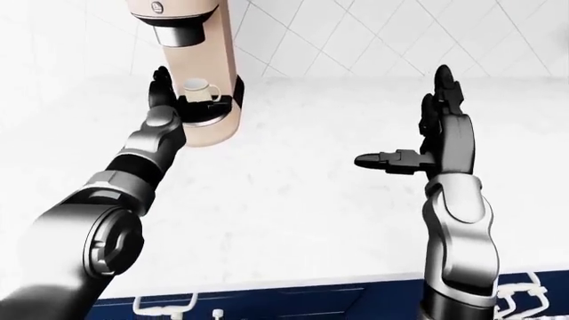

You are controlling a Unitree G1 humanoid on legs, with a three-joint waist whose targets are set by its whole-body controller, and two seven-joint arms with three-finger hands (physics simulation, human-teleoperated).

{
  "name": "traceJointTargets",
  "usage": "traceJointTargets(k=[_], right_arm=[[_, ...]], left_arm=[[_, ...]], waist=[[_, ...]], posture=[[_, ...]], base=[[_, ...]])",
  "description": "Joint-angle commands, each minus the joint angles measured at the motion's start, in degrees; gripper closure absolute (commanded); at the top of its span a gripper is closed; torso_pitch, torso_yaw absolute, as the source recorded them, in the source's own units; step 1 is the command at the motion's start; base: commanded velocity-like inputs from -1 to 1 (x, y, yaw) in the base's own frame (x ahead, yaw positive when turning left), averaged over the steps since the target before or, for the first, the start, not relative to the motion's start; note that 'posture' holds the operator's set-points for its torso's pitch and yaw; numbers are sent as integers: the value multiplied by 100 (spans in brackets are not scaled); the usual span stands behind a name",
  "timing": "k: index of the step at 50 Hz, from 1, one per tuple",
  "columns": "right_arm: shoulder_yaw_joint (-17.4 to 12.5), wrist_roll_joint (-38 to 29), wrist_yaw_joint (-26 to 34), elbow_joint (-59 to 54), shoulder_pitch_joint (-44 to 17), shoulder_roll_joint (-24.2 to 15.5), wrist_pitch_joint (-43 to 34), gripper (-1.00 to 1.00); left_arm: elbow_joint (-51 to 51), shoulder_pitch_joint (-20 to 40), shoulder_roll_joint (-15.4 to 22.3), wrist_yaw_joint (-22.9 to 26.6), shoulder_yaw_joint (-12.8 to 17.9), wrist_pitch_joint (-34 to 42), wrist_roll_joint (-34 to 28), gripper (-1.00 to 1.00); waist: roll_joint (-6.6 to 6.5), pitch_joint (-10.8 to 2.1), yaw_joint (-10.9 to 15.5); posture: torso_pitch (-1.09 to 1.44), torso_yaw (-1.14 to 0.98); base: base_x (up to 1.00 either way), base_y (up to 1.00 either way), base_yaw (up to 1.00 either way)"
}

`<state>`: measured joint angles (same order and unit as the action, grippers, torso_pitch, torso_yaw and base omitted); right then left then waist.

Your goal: Pick the mug from under the coffee machine dispenser and place it on the counter.

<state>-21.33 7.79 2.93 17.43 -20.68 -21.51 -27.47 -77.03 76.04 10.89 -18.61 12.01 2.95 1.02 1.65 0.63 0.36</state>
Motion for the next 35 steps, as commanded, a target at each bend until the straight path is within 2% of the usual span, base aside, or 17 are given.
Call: traceJointTargets(k=[1,12,18,35], right_arm=[[-67,8,-20,200,-153,-94,154,-100],[-120,68,-24,215,-144,-128,136,-100],[-142,104,-35,237,-157,-153,105,-100],[-159,120,-42,221,-106,-159,152,-100]], left_arm=[[61,182,-32,-135,23,53,-49,-100],[-4,195,-189,-8,96,103,-352,-100],[-35,262,-233,-291,176,189,-476,-100],[-38,434,-410,-373,233,144,-592,-100]], waist=[[27,-126,-3],[30,-140,4],[30,-149,5],[39,-138,7]], posture=[[0,0],[0,0],[0,0],[0,0]], base=[[0,0,0],[0,0,0],[0,0,0],[0,0,0]])
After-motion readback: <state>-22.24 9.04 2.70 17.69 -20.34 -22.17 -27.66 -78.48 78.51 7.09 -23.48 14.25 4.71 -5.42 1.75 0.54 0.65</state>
